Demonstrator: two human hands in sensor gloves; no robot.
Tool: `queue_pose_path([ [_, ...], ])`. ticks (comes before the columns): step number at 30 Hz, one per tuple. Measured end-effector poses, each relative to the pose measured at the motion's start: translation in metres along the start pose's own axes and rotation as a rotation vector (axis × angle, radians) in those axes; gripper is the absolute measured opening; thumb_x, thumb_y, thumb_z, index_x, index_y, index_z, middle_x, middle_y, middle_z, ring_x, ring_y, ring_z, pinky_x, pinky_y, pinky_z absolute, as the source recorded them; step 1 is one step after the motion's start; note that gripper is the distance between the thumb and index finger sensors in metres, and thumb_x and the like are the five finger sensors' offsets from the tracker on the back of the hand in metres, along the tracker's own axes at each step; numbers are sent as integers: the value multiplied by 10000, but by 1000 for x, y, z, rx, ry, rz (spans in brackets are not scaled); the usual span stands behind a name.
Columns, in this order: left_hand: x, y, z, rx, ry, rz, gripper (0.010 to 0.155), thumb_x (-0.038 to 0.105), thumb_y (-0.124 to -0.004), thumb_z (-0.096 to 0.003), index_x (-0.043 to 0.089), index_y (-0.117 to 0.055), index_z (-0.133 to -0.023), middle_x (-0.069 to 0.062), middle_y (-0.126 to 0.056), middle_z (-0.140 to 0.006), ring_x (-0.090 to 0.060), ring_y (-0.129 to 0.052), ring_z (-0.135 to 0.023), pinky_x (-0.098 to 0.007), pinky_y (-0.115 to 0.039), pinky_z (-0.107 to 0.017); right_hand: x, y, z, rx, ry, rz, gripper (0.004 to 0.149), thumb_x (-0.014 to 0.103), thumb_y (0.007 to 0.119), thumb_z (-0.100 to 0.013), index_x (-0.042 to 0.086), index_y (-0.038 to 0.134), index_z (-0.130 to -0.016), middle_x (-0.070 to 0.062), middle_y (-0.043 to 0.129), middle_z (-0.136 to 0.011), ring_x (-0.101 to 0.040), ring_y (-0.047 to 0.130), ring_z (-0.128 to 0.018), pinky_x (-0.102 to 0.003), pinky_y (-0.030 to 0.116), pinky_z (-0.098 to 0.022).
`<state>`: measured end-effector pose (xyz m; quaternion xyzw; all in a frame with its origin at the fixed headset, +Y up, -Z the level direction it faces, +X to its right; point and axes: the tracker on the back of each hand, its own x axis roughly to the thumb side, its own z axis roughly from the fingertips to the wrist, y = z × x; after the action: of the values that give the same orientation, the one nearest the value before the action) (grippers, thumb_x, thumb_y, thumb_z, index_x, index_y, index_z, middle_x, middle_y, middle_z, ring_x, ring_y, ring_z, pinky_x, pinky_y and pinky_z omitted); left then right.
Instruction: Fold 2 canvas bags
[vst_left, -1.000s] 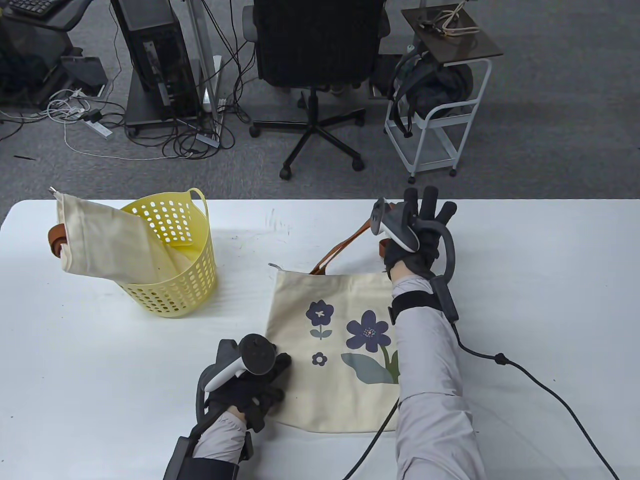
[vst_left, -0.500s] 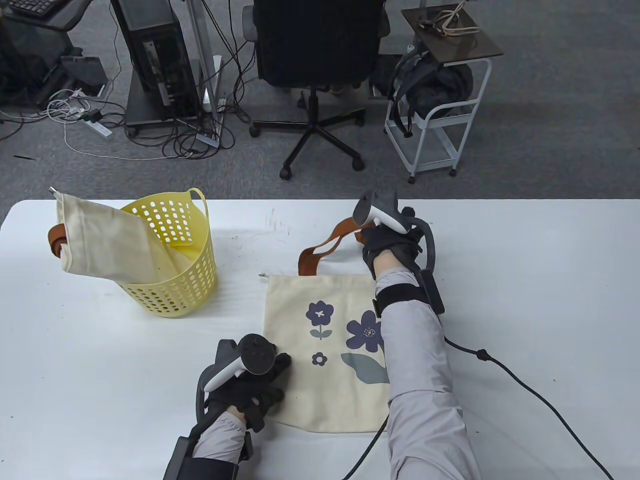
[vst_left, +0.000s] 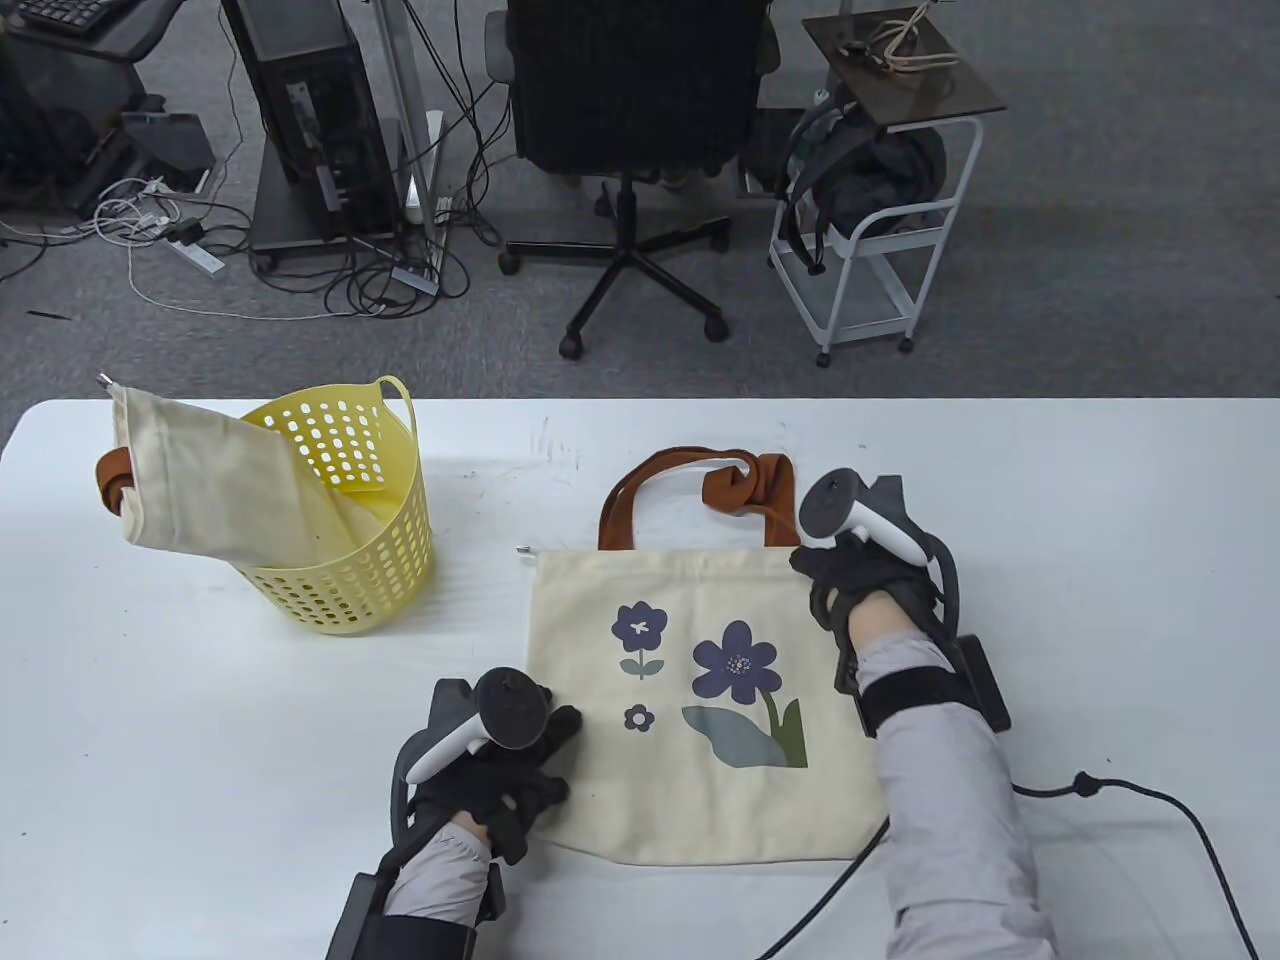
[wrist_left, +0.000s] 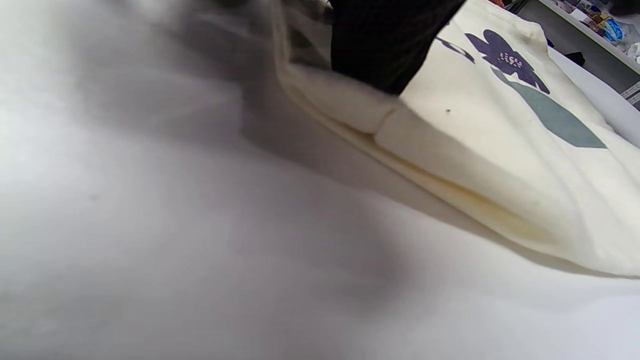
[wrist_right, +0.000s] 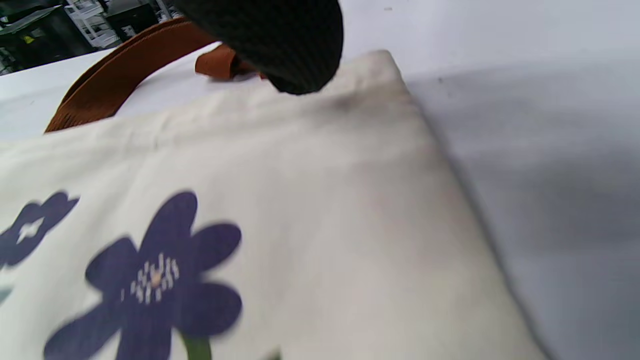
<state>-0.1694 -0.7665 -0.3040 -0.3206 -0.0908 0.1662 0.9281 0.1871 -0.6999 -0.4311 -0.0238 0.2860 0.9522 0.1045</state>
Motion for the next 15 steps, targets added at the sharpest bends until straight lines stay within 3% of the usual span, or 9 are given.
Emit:
queue_pose_path([
  [7, 0, 0, 0, 4, -1, -8, 724, 294, -859, -599, 294, -427, -1180, -16, -193, -1236, -375, -96, -1109, -775, -183, -686, -41, 53, 49, 7, -139, -57, 635, 164, 781, -482, 279, 541, -1058, -89, 276, -1145, -487, 233, -1020, -733, 285, -674],
  [13, 1, 0, 1, 11, -4, -18, 728, 301, -855, -598, 289, -419, -1181, -21, -195, -1237, -383, -102, -1110, -773, -191, -689, -63, 93, 55, -15, -200, -148, 625, 141, 798, -464, 244, 584, -1042, -117, 493, -1115, -473, 407, -1013, -726, 360, -674],
  [15, 0, -1, 1, 16, -7, -21, 728, 305, -853, -598, 282, -419, -1182, -23, -198, -1238, -383, -105, -1110, -772, -193, -690, -69, 101, 55, -35, -208, -178, 626, 120, 790, -464, 243, 580, -1040, -88, 460, -1111, -420, 359, -1020, -709, 350, -687],
])
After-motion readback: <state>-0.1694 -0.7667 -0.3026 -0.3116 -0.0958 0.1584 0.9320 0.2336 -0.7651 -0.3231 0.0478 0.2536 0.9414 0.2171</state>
